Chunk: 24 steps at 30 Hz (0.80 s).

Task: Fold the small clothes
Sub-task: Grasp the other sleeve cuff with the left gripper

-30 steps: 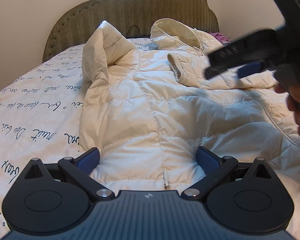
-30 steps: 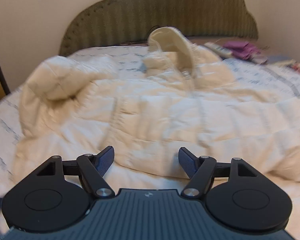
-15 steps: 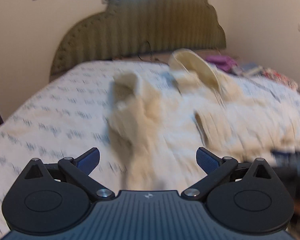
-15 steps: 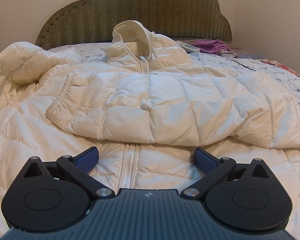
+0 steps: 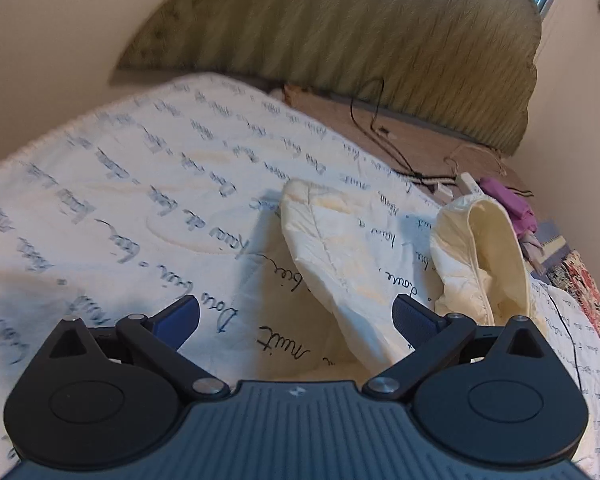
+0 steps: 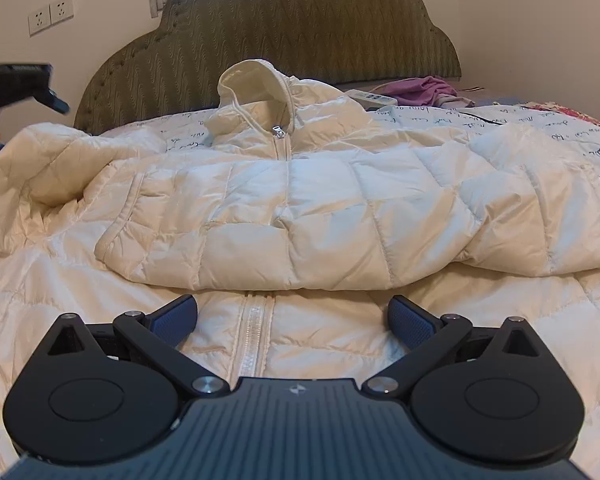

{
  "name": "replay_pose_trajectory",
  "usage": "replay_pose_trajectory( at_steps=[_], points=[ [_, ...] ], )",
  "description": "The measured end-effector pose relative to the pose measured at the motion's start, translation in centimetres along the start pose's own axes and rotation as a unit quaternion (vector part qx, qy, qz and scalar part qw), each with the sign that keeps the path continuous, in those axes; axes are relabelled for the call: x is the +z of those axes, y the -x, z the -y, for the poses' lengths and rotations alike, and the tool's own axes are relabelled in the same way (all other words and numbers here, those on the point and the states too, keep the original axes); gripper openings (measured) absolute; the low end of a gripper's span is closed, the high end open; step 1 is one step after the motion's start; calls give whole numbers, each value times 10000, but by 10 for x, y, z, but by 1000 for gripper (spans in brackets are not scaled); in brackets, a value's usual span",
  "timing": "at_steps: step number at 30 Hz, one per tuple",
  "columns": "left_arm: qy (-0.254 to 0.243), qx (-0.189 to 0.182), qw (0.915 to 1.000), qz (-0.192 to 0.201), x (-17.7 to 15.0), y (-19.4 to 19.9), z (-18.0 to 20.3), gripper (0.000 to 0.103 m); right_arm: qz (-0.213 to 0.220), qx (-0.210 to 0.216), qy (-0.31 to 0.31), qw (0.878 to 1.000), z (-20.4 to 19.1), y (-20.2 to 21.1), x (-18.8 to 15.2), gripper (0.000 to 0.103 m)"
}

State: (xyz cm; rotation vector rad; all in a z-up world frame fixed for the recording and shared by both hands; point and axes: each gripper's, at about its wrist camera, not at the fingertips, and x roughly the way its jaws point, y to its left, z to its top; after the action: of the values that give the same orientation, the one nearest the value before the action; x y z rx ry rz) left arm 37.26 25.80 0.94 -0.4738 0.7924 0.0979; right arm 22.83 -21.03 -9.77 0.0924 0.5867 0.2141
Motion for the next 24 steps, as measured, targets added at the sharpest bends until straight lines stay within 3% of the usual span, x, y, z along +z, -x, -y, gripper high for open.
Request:
replay_pose_trajectory(
  at_steps=[4,9,12,14,15,16,17,19,24],
  points=[
    [634,-399,9972,-76,13,-36,-18,103,22,-37,35,10000,-3,-1,-1,103],
    [1329,-900,9865,-324,32,-83,-31,103,56,-28,-27,10000,0,-1,0,103],
    [1516,-1040,9826,-264,39,-103,-34,102,81,-19,-101,9999,2,0,-1,103],
    [1390,-1016,9849,-201,43,-112,-30,101,88,-24,-123,9999,3,-1,-1,103],
    [1254,-909,9878,-171,44,-115,-25,98,87,-31,-129,9999,2,-1,0,103],
    [1063,-818,9908,-165,45,-118,-19,85,91,-31,-133,9999,2,-1,0,103],
    [810,-729,9938,-198,47,-122,-12,65,91,-30,-141,9999,2,-1,0,103],
    [438,-494,9974,-303,46,-129,1,40,95,-35,-148,9998,2,-1,-1,103],
    [-675,92,9976,93,35,-122,39,19,98,-34,-165,9998,2,0,0,103]
  ],
)
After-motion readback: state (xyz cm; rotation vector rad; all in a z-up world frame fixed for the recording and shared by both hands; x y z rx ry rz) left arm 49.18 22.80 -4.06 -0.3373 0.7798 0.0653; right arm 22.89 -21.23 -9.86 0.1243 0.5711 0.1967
